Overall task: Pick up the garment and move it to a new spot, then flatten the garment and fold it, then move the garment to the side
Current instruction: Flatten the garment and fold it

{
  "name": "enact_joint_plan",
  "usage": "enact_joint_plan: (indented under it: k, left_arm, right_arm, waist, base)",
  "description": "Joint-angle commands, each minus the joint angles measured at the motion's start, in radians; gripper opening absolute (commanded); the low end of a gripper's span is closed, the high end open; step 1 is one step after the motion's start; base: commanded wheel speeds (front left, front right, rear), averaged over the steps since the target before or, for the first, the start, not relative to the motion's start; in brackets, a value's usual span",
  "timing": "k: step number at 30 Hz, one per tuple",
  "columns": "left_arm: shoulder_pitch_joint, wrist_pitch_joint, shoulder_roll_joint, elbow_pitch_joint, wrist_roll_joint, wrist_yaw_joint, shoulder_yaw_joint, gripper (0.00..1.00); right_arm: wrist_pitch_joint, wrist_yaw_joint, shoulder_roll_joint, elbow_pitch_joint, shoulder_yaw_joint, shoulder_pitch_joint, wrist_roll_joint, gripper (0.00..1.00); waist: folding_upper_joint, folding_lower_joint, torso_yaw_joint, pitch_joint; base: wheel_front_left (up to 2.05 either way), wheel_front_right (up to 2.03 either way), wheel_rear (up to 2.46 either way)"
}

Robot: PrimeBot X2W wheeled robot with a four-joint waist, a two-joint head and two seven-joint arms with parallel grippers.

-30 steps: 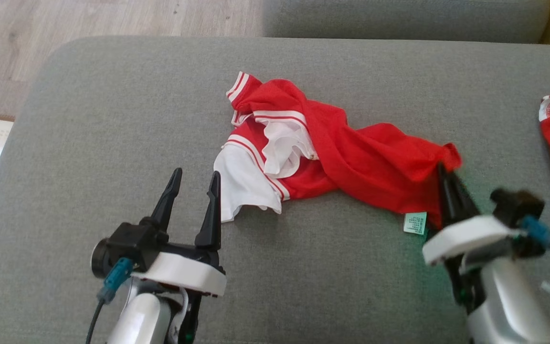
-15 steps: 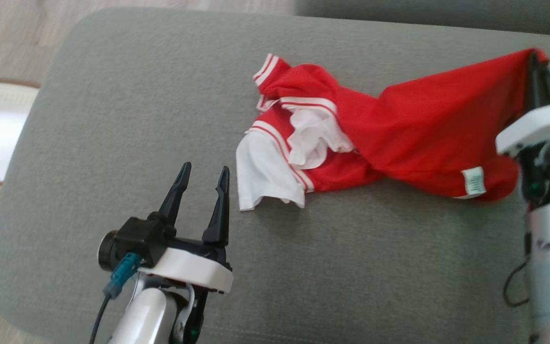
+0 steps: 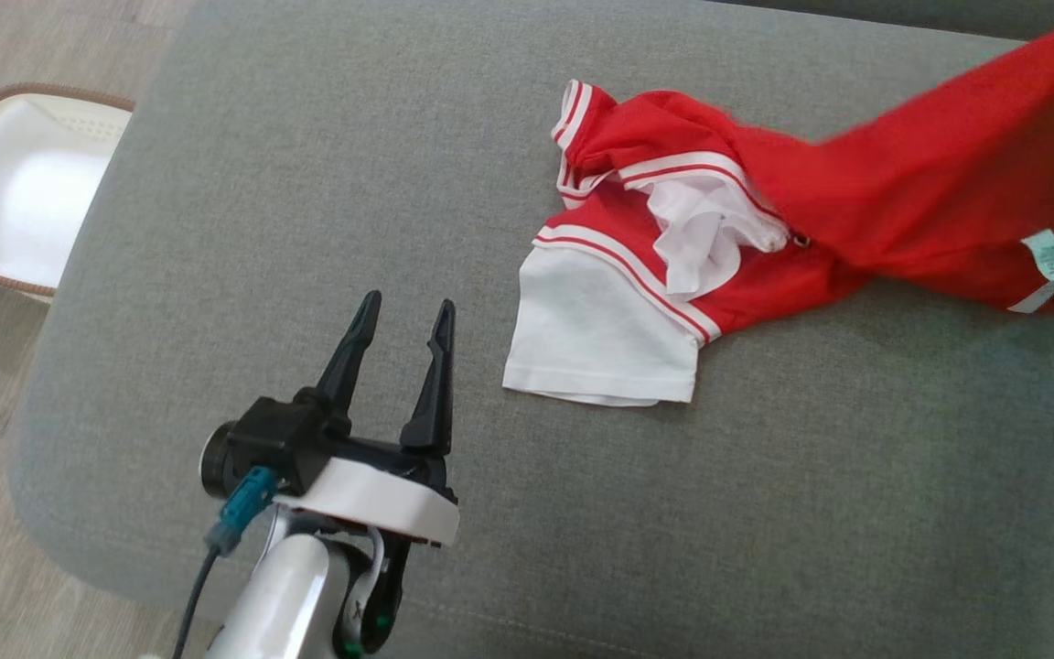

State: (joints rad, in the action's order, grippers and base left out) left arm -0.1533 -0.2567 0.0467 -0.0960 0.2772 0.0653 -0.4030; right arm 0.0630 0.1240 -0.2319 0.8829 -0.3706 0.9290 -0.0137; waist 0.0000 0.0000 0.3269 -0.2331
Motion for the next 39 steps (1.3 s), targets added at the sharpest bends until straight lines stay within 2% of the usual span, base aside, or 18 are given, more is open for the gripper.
enact_joint_plan:
  k: [1,5,10,17,24,34,39]
  left_arm:
    - [-0.039,-0.005,0.004,0.034,0.007,0.007,0.032,1.0]
    - [-0.037,-0.005,0.004,0.034,0.007,0.015,0.042,1.0]
    - [-0.033,-0.005,0.004,0.035,-0.005,0.011,0.058,1.0]
    - [-0.029,-0.005,0.004,0.045,-0.019,0.007,0.086,1.0]
    - [-0.004,-0.005,0.004,0.058,-0.029,0.006,0.111,1.0]
    - [0.023,-0.005,0.004,0.066,-0.036,0.002,0.12,1.0]
    - [0.029,-0.005,0.004,0.06,-0.04,-0.005,0.121,1.0]
  right_arm:
    - [-0.019,0.007,-0.006,-0.014,0.017,0.041,-0.023,1.0]
    - [-0.068,0.007,0.013,0.053,0.013,0.055,-0.049,1.0]
    - [-0.117,0.007,0.037,0.109,0.06,0.038,-0.046,1.0]
    - [-0.206,0.007,0.064,0.084,0.155,0.009,0.023,1.0]
    - [-0.271,0.007,0.108,-0.09,0.273,-0.164,0.164,1.0]
    - [-0.306,0.007,0.179,-0.472,0.349,-0.609,0.252,1.0]
    - [-0.312,0.007,0.181,-0.55,0.393,-0.721,0.309,1.0]
  waist:
    - [0.0,0.0,-0.001,0.001]
    - [0.0,0.0,-0.023,0.012]
    - [0.0,0.0,-0.075,0.037]
    - [0.0,0.0,-0.147,0.07]
    - [0.0,0.0,-0.215,0.115]
    - [0.0,0.0,-0.259,0.136]
    - [0.0,0.0,-0.265,0.136]
  base:
    - [0.0,0.0,0.0]
    - [0.0,0.0,0.0]
    - [0.0,0.0,0.0]
    - [0.0,0.0,0.0]
    - [0.0,0.0,0.0]
    - [0.0,0.0,0.0]
    - [0.0,0.0,0.0]
